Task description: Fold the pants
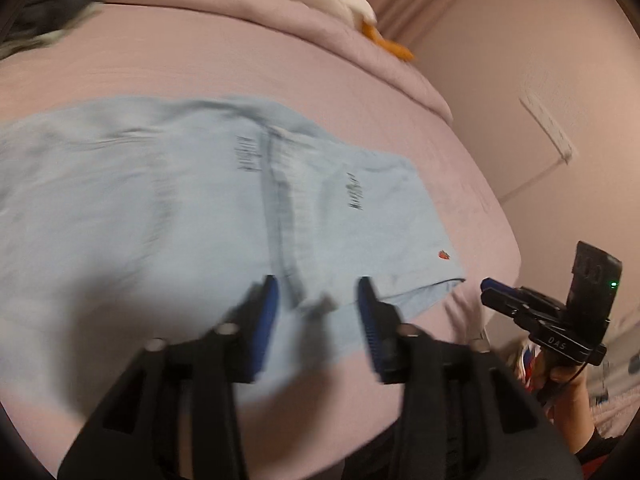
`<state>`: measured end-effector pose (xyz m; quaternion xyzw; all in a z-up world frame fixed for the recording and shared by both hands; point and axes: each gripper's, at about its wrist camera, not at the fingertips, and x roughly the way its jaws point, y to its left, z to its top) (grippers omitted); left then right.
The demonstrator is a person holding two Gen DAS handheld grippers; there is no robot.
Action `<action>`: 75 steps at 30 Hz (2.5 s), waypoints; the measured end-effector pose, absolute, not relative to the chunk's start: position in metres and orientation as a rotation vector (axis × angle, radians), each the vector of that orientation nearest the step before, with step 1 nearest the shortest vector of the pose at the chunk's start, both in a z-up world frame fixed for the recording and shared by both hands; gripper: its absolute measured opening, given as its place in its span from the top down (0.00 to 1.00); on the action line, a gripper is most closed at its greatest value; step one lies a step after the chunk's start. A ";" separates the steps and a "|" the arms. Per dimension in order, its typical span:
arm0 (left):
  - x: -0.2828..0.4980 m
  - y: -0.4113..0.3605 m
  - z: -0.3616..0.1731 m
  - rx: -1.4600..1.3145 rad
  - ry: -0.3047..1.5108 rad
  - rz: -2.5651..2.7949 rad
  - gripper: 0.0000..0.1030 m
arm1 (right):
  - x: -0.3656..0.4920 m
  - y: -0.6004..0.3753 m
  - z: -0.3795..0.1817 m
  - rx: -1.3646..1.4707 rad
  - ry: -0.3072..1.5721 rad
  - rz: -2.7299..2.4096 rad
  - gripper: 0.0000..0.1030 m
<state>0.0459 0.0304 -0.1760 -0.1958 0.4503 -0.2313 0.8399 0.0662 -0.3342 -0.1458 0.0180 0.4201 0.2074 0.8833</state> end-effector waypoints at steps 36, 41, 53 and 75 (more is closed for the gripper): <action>0.013 0.212 -0.183 -0.985 0.762 0.000 0.73 | 0.147 -0.167 -0.162 0.114 1.019 0.725 0.77; 0.012 0.203 -0.167 -0.842 0.724 -0.046 0.74 | 0.194 -0.141 -0.167 0.080 1.043 0.606 0.87; 0.017 0.188 -0.147 -0.679 0.670 -0.115 0.74 | 0.137 -0.122 -0.183 -0.059 1.117 0.556 0.95; 0.039 0.094 -0.081 -0.462 0.588 -0.335 0.76 | 0.090 -0.214 -0.197 0.095 1.090 0.548 0.95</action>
